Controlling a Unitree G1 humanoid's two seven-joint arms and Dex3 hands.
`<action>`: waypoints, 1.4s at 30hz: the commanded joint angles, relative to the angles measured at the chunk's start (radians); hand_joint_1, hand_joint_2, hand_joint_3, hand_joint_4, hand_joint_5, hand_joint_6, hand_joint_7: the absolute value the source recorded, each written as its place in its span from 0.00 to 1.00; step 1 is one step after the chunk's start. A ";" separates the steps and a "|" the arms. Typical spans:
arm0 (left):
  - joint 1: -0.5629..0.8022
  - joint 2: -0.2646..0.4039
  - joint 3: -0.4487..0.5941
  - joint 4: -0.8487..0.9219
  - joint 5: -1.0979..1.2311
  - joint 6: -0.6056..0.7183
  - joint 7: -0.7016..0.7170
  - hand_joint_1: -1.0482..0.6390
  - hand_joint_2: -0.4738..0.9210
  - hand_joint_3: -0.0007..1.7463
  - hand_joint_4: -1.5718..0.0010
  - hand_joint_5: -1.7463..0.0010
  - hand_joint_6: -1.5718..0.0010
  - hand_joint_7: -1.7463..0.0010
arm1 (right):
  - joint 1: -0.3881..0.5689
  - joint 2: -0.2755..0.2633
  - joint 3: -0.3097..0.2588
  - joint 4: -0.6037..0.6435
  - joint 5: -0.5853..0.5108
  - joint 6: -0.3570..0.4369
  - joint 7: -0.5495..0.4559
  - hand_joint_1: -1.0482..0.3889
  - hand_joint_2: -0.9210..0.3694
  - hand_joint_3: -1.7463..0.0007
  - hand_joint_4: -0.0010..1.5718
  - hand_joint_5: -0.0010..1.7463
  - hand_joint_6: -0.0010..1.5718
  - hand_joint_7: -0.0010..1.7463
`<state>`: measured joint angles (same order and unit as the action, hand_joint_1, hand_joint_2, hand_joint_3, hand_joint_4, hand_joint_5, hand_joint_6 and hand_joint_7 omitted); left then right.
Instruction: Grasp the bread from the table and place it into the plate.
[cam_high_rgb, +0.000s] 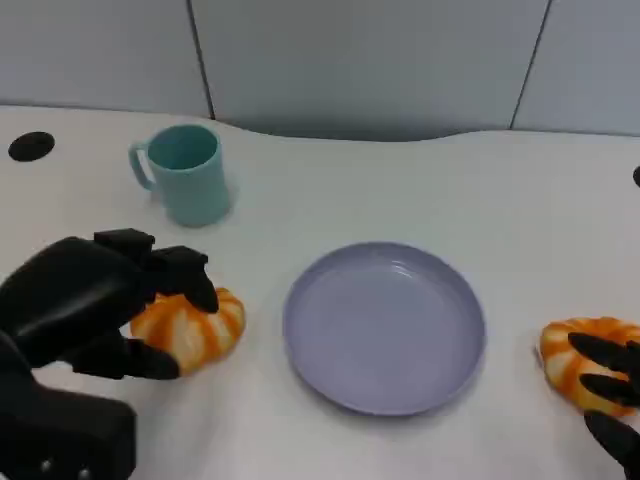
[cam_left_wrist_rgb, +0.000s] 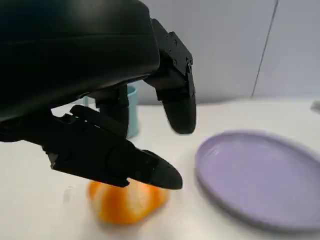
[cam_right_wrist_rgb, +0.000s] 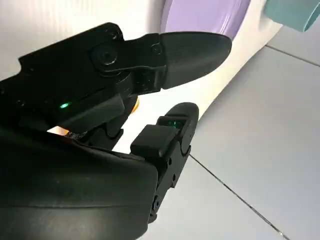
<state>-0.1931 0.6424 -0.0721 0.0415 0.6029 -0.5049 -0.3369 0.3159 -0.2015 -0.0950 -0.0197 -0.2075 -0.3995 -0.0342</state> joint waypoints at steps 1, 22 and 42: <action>-0.067 0.045 -0.067 -0.043 0.064 0.091 -0.115 0.13 0.99 0.01 1.00 0.85 0.91 0.98 | 0.008 -0.001 -0.005 -0.020 0.002 0.007 -0.004 0.46 0.00 0.80 0.60 0.01 0.50 0.00; -0.417 -0.098 -0.439 0.523 0.341 0.223 -0.002 0.15 0.91 0.00 1.00 1.00 0.95 0.99 | 0.023 0.000 -0.004 -0.045 -0.012 0.006 -0.007 0.46 0.00 0.80 0.60 0.01 0.50 0.00; -0.611 -0.293 -0.678 1.138 0.425 0.242 0.385 0.16 1.00 0.17 1.00 1.00 1.00 1.00 | 0.024 -0.002 -0.012 -0.042 -0.005 -0.016 -0.009 0.46 0.00 0.80 0.61 0.01 0.50 0.00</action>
<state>-0.8195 0.3639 -0.7301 1.1385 1.0298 -0.2595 0.0228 0.3377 -0.1963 -0.0955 -0.0558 -0.2252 -0.4032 -0.0421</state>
